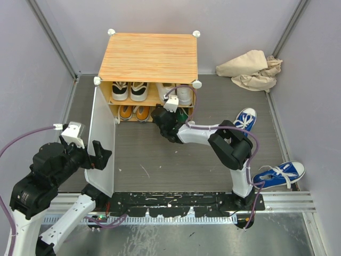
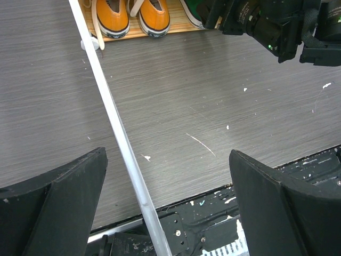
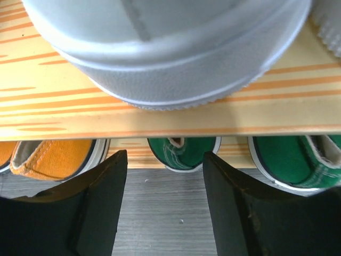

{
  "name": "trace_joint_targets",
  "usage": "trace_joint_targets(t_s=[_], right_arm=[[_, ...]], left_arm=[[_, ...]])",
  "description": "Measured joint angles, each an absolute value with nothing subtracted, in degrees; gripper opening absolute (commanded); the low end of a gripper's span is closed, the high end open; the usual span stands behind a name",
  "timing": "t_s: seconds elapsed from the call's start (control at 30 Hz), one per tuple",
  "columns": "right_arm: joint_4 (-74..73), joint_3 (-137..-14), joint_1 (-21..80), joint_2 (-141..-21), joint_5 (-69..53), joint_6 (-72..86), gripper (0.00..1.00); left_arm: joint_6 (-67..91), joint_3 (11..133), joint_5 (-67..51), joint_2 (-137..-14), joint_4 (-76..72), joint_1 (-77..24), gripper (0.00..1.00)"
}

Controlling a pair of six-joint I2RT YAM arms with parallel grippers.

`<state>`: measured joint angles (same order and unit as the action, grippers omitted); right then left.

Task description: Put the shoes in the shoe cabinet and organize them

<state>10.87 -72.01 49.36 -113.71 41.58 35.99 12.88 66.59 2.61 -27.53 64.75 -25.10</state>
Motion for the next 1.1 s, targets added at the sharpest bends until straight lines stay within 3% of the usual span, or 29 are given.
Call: trace_joint_targets(t_s=[0.17, 0.4, 0.73, 1.1], right_arm=[[10.0, -69.3, 49.6, -110.3, 39.7, 35.9, 0.78], [6.7, -62.6, 54.5, -99.3, 39.1, 32.0, 0.81], [-10.4, -50.0, 60.9, -68.3, 36.4, 28.2, 0.85], [-35.5, -48.4, 60.7, -37.7, 44.5, 30.4, 0.90]], left_arm=[[12.9, 66.8, 2.6, -27.7, 65.0, -25.1, 0.98], [13.3, 68.1, 2.6, -28.9, 65.5, -25.1, 0.98], [18.9, 71.1, -1.7, -31.6, 60.8, -25.1, 0.98], [29.8, 66.7, -10.6, -39.4, 37.5, -25.1, 0.98]])
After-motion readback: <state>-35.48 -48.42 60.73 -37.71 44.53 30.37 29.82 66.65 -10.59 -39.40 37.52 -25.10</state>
